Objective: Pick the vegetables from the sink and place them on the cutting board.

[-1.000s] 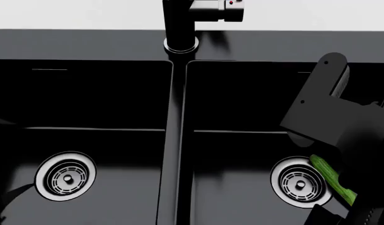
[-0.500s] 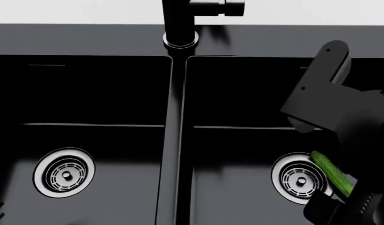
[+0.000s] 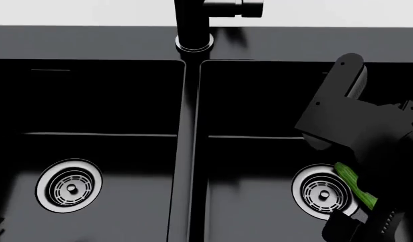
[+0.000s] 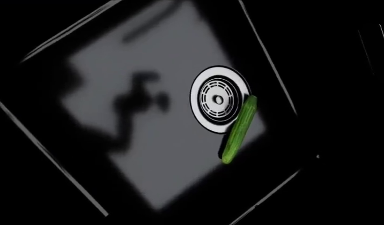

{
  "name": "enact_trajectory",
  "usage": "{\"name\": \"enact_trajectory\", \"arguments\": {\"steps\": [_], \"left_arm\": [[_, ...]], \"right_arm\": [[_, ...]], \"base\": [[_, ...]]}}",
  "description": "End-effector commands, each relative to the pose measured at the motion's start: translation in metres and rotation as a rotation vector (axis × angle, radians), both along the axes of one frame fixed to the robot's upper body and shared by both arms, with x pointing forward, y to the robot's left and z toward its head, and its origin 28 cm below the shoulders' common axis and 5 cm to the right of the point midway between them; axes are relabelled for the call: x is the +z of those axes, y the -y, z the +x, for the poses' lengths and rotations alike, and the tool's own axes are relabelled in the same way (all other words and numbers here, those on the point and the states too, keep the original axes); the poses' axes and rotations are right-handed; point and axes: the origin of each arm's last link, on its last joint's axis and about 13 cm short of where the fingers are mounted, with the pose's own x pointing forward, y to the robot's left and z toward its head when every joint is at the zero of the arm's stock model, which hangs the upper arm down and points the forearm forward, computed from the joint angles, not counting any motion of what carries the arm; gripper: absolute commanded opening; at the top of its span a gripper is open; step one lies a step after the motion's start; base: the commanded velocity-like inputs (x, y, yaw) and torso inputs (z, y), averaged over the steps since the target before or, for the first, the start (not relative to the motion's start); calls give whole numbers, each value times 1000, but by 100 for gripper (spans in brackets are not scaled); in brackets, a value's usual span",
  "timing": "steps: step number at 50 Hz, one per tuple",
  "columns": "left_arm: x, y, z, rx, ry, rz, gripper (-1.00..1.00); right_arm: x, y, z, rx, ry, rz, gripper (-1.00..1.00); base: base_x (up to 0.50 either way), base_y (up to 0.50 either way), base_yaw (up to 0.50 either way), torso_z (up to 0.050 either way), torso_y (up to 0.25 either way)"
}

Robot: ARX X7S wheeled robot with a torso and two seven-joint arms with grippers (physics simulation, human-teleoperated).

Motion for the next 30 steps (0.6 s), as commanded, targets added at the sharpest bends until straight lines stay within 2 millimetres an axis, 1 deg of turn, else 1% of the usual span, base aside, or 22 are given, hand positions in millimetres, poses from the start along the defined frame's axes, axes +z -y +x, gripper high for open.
{"name": "enact_trajectory", "arguments": {"steps": [1, 6, 16, 23, 30], "left_arm": [[-9, -6, -2, 31, -59, 140, 100], [-14, -5, 1, 35, -67, 177, 100], [-8, -2, 13, 34, -3, 228, 100], [-7, -1, 23, 37, 44, 257, 100], [-16, -1, 30, 32, 59, 257, 100]], "right_arm": [[-4, 0, 0, 5, -7, 0, 100], [-6, 0, -1, 7, -9, 3, 100], [-9, 0, 0, 7, -14, 8, 100], [-10, 0, -3, 10, -14, 11, 100], [-8, -2, -4, 12, -10, 11, 100]], "base": [[0, 0, 0, 0, 0], [0, 0, 0, 0, 0], [0, 0, 0, 0, 0], [0, 0, 0, 0, 0], [0, 0, 0, 0, 0]]}}
